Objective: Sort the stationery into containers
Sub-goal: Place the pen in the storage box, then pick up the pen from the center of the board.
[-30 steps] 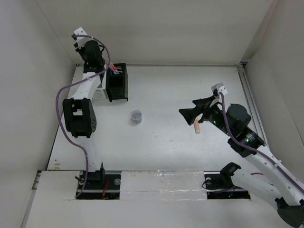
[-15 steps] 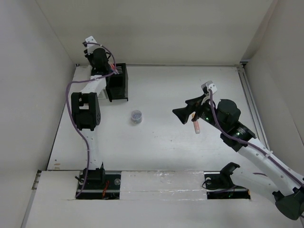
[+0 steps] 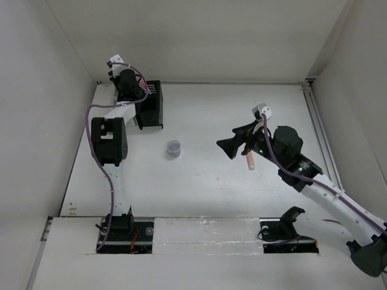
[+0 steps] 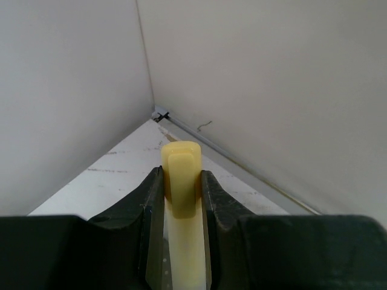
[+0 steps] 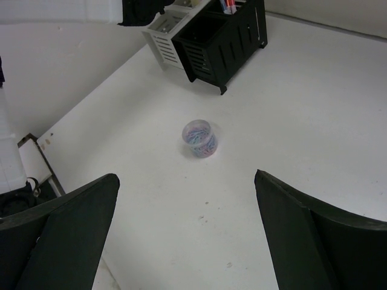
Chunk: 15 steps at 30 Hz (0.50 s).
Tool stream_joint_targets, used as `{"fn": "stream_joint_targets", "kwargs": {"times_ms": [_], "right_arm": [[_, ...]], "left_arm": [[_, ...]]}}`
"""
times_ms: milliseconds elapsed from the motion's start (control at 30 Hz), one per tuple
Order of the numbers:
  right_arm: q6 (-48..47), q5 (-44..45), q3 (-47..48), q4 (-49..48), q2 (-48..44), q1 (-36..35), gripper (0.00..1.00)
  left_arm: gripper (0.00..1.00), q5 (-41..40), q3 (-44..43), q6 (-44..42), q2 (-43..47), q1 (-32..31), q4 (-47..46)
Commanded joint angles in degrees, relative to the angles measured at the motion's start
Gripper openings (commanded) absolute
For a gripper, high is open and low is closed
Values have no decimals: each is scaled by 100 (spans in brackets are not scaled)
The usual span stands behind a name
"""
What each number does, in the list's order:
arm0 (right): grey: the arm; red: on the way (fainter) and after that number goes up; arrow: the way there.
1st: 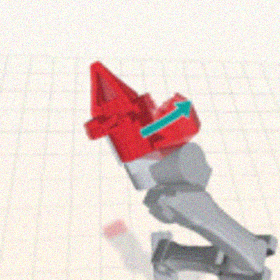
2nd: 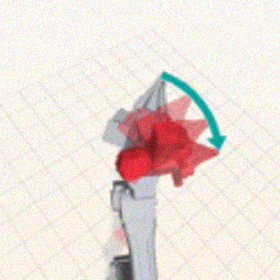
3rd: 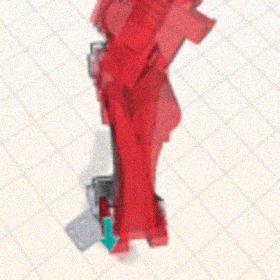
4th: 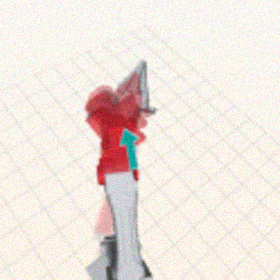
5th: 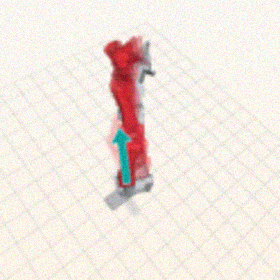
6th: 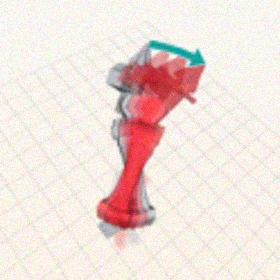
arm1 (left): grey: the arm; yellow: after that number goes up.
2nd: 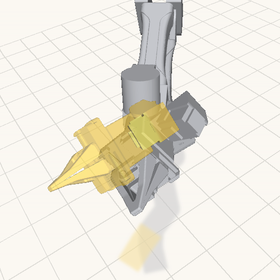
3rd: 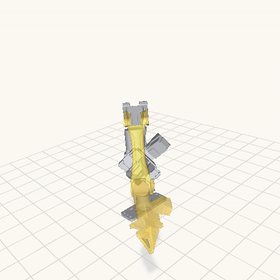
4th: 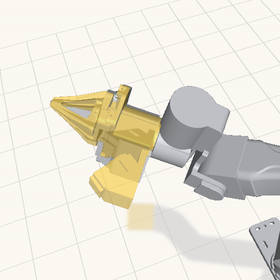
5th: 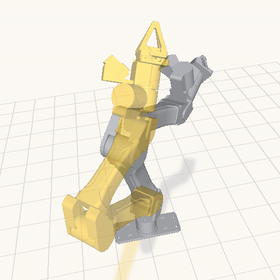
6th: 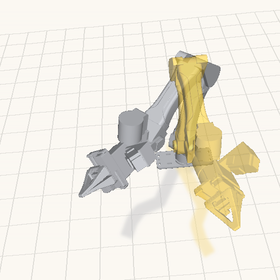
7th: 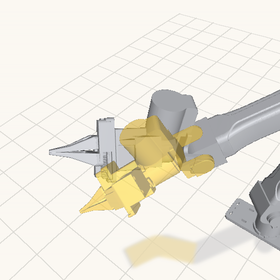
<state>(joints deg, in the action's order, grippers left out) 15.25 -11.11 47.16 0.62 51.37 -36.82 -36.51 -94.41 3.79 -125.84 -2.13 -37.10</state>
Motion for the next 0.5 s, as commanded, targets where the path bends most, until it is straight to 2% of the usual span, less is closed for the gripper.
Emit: {"fn": "stream_joint_targets", "kwargs": {"times_ms": [0, 33, 100, 133, 167, 233, 367, 467], "right_arm": [[66, -101, 241, -431, -128, -89, 100], [66, -101, 241, -431, -128, -89, 100], [66, -101, 241, -431, -180, -89, 100], [66, -101, 241, -431, -180, -89, 100], [66, -101, 241, -431, -180, -141, 100], [119, -101, 241, -431, -180, -141, 100], [119, 135, 346, -257, -180, -141, 100], [58, 881, 759, 331, 135, -141, 100]], "left_arm": [[0, 65, 159, 130, 490, 29, -403], [4, 65, 160, 131, 551, 29, -403], [23, 162, 326, 131, 745, -24, -403], [35, 214, 327, 131, 832, -24, -403], [58, 215, 414, 131, 911, -85, -403], [83, 267, 581, 131, 1210, -138, -517], [95, 267, 722, 78, 1781, -305, -517], [100, 188, 722, 78, 2449, -410, -325]]}}
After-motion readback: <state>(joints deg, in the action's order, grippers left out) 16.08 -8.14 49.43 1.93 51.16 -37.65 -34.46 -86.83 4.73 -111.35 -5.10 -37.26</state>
